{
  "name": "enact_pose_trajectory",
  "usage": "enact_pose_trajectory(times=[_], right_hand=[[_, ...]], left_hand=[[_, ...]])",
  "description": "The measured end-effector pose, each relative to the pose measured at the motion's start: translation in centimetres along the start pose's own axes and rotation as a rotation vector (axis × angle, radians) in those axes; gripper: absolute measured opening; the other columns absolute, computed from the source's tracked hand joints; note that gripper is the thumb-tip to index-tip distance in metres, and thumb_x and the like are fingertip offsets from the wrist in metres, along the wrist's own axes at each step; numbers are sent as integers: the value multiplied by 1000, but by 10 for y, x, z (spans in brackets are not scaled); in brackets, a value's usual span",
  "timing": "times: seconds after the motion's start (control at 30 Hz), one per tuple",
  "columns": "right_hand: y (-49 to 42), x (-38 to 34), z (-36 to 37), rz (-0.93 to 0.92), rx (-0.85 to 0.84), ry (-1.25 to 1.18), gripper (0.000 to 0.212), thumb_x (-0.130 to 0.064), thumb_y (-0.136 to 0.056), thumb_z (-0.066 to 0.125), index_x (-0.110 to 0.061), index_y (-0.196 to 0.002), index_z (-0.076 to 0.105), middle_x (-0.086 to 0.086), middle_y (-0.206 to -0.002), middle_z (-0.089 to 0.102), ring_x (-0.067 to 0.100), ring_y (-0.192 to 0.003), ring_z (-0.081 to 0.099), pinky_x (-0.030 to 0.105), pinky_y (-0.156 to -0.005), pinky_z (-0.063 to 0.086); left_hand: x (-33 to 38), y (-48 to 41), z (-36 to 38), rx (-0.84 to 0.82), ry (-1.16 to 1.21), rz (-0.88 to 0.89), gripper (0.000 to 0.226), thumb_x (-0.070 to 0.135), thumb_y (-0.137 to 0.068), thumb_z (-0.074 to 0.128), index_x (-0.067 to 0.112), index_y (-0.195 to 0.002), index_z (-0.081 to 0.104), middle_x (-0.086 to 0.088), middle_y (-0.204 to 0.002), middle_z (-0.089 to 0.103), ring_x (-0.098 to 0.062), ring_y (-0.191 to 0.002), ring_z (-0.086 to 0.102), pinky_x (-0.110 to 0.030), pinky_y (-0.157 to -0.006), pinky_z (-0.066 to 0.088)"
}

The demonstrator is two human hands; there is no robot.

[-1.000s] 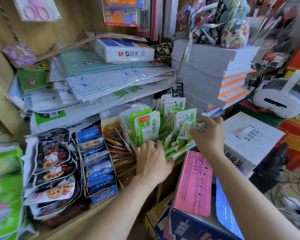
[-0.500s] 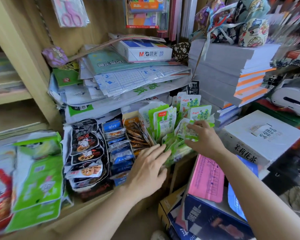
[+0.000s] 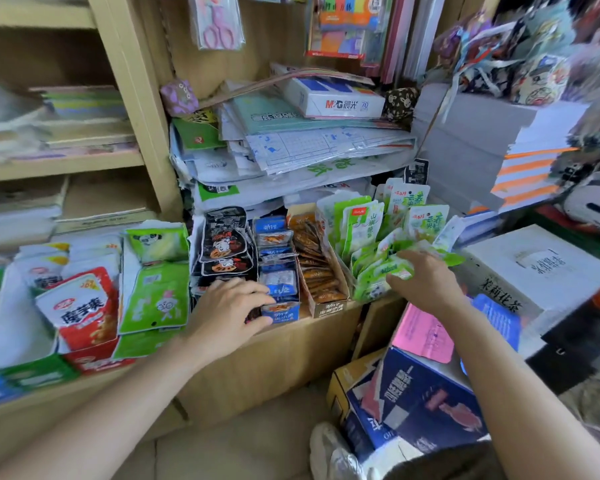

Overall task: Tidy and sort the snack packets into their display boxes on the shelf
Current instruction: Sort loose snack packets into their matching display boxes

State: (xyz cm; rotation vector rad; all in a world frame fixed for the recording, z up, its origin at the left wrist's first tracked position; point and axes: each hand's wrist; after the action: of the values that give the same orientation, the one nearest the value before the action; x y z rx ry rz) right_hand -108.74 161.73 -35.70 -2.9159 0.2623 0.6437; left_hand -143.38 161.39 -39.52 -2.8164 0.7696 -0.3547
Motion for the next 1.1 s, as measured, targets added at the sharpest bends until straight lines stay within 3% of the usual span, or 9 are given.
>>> enact_pose_trajectory(times=[0.1, 0.23, 0.37, 0.57, 0.7, 0.8, 0.97, 1.1], right_hand=[[-4, -1, 5, -11, 14, -58, 45, -19, -91, 67, -15, -135, 60, 7, -136, 62, 27, -120, 58, 32, -93, 44], [-9, -8, 2, -45, 347, -176, 28, 1, -88, 57, -12, -104, 77, 9, -102, 75, 29, -94, 68, 30, -79, 48], [-19, -15, 0, -257, 525, -256, 28, 10, -80, 56, -9, -83, 77, 3, -85, 71, 18, -76, 63, 15, -68, 42], [-44, -23, 0, -290, 416, -336, 33, 13, -77, 55, -15, -73, 72, 6, -79, 69, 12, -75, 59, 10, -66, 41], [-52, -34, -13, -224, 459, -550, 27, 7, -79, 56, -13, -76, 73, 5, -74, 71, 20, -65, 61, 27, -59, 46], [-56, -37, 2, -175, 305, -591, 32, 7, -79, 53, -18, -72, 72, -1, -68, 68, 22, -58, 55, 28, -52, 41], [-73, -37, 29, -75, 93, -601, 36, 12, -83, 50, -18, -76, 69, 1, -82, 68, 9, -65, 62, 24, -63, 50], [-77, -38, 55, -31, -99, -395, 26, 4, -91, 48, -12, -91, 68, 6, -90, 65, 15, -66, 54, 14, -48, 39]], left_hand=[[0, -1, 2, 95, 22, 8, 21, 45, -92, 67, 35, -107, 76, 19, -116, 70, -10, -106, 63, -37, -88, 47], [-1, -14, 3, 211, 89, -52, 15, 40, -92, 66, 33, -88, 79, 18, -87, 74, -9, -81, 61, -34, -73, 50], [-5, -20, 11, 312, 187, -112, 13, 37, -89, 68, 33, -85, 80, 20, -83, 74, -7, -77, 61, -28, -61, 50], [-8, -23, 12, 343, 207, -88, 5, 33, -84, 77, 35, -81, 79, 23, -84, 73, -5, -79, 65, -17, -52, 40], [-7, -23, 9, 350, 206, -86, 5, 30, -81, 81, 34, -79, 79, 22, -82, 73, -4, -76, 66, -9, -50, 25], [-4, -24, 8, 351, 211, -100, 6, 31, -82, 80, 35, -79, 78, 23, -82, 72, -2, -76, 66, -9, -49, 23], [-2, -26, 6, 377, 220, -125, 5, 31, -82, 81, 33, -79, 78, 21, -79, 71, 4, -69, 57, -12, -45, 29], [-1, -32, 9, 404, 198, -181, 7, 35, -82, 80, 32, -77, 75, 19, -72, 68, 1, -60, 54, -18, -43, 36]])
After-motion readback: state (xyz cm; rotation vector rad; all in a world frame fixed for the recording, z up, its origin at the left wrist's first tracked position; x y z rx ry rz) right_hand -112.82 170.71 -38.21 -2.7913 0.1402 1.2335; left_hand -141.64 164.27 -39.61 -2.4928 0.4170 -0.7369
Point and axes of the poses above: each hand's wrist, its own y-axis away from the middle knuckle, its own z-axis out of the palm, x = y × z
